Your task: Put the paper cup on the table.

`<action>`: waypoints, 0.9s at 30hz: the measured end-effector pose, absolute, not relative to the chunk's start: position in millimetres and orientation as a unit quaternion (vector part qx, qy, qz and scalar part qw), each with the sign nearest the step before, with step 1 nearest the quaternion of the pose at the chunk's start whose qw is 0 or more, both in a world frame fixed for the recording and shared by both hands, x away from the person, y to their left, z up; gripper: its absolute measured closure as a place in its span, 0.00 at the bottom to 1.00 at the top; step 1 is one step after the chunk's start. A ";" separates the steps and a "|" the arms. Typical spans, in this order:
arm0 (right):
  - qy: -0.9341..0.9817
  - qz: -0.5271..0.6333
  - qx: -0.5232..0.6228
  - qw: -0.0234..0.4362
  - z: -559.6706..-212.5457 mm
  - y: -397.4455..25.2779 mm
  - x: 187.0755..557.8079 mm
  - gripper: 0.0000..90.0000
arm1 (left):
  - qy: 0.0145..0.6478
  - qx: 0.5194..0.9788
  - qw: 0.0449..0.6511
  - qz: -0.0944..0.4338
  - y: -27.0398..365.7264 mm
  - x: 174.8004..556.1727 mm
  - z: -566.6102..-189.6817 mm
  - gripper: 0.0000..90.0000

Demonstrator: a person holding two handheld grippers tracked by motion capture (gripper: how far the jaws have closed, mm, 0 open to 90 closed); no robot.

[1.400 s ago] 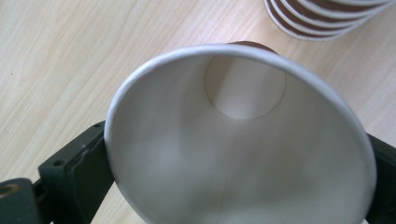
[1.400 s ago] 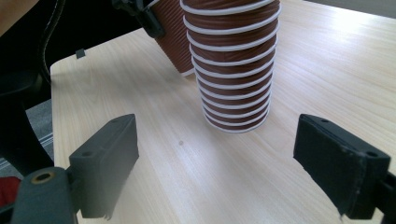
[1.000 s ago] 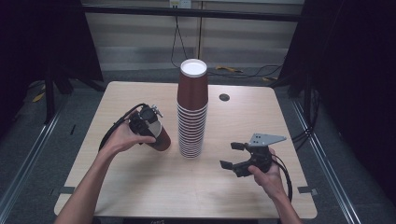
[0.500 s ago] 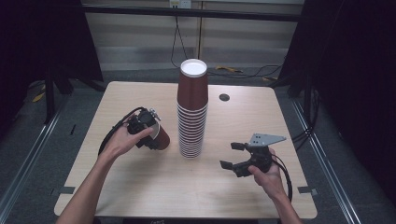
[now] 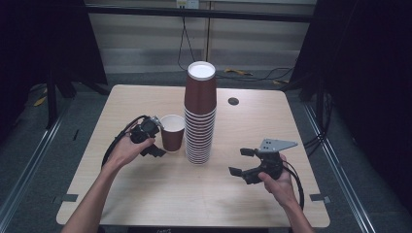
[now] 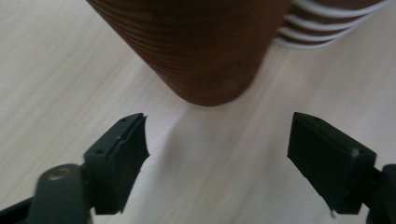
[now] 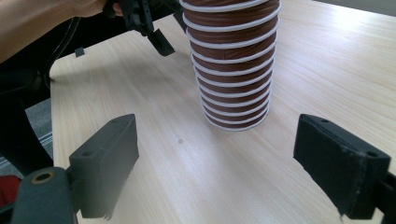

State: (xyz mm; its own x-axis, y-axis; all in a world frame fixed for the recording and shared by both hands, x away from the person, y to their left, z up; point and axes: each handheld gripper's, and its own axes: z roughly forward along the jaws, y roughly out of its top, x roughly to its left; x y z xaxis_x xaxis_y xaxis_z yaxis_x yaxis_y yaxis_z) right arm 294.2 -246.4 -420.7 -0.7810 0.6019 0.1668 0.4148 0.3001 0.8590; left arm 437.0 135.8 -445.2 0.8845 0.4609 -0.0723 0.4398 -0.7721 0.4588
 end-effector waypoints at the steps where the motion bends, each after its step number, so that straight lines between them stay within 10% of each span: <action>1: 0.801 0.499 0.318 0.094 -420.8 -246.3 294.4 0.16 | 0.236 0.941 0.241 0.020 137.7 436.6 -444.7 0.21; 27: 0.788 0.508 0.331 0.104 -419.8 -249.3 294.0 0.16 | 0.274 0.860 0.420 0.100 169.5 393.0 -446.6 0.21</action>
